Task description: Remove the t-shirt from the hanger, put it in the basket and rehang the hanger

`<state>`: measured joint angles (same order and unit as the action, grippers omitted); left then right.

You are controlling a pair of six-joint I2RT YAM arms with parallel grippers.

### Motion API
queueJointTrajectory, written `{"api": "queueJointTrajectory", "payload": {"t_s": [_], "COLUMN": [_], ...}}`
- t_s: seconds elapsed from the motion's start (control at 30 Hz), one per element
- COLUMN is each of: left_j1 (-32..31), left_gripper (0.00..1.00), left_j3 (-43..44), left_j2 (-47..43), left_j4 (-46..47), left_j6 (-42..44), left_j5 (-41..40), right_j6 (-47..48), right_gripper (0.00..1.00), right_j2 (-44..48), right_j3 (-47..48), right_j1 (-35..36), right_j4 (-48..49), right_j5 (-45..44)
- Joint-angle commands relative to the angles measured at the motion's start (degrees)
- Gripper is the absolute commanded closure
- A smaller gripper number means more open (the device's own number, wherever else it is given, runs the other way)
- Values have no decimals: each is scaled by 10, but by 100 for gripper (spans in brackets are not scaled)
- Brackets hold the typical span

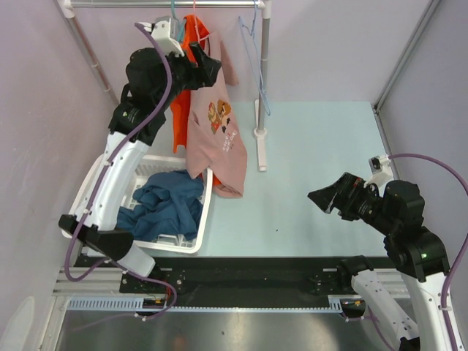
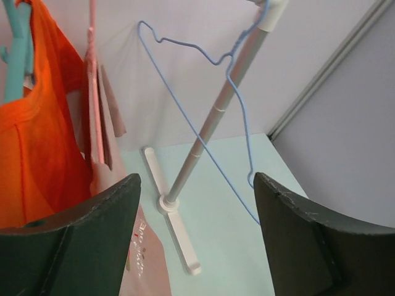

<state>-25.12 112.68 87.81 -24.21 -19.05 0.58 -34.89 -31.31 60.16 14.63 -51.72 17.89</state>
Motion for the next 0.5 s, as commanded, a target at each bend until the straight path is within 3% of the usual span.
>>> {"api": "queueJointTrajectory", "payload": {"t_s": [0.0, 0.47], "left_j1": [23, 43], "left_gripper": [22, 35], "left_j3": [67, 89], "left_j2": [26, 131], "left_j4": [-20, -52], "left_j6": [-13, 17], "left_j5": [-28, -35], "right_j6": [10, 7], "right_gripper": [0, 0], "right_j2": [-3, 5], "right_j3": [27, 31], "right_j1": [-1, 0], "right_j4": [1, -9], "right_j5": [8, 8]}}
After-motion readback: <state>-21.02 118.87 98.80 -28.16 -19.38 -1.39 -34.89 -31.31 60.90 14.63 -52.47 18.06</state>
